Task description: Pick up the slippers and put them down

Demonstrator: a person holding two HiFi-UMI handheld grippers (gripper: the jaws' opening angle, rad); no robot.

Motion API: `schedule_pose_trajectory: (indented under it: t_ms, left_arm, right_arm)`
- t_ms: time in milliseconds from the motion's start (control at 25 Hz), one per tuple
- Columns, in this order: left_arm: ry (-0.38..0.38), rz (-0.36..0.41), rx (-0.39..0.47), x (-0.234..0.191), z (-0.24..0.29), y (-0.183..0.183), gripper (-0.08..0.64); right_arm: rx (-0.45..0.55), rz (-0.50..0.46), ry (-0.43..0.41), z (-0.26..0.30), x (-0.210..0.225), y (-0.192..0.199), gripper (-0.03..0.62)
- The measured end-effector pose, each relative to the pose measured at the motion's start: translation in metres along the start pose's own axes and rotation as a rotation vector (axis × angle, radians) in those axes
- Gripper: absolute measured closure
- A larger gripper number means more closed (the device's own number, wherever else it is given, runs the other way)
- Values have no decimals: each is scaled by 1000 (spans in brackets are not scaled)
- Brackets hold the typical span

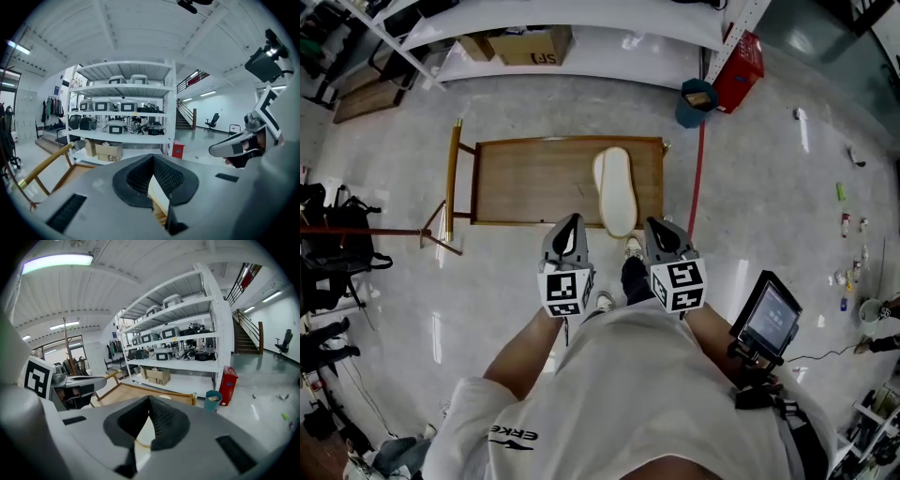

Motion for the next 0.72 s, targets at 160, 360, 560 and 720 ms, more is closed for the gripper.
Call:
schedule_pose_trajectory:
  t_ms: [160,360,560,720]
  left_arm:
    - [6,-6,48,10,-43,-5,557]
    - [21,-18,87,24,-82,-5,557]
    - [33,-14,102,37,-105,-7,557]
    - [41,-25,123,45,-108,-12,557]
  right_arm:
    - [49,11,25,-42,-21,4,589]
    - [96,34,73,-86,-33,11,589]
    - [121,47,82,-116,-43,12,589]
    - [133,47,78,-125,-44,10,589]
Point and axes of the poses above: the fingertips, and each gripper's own axes: z forward along the fingers, x to its right, y out of its underside, the point moved 2 cm from there along -z, backward along the fingers, and after that the axes turned 13 degrees about y, right-handed, at the moved point
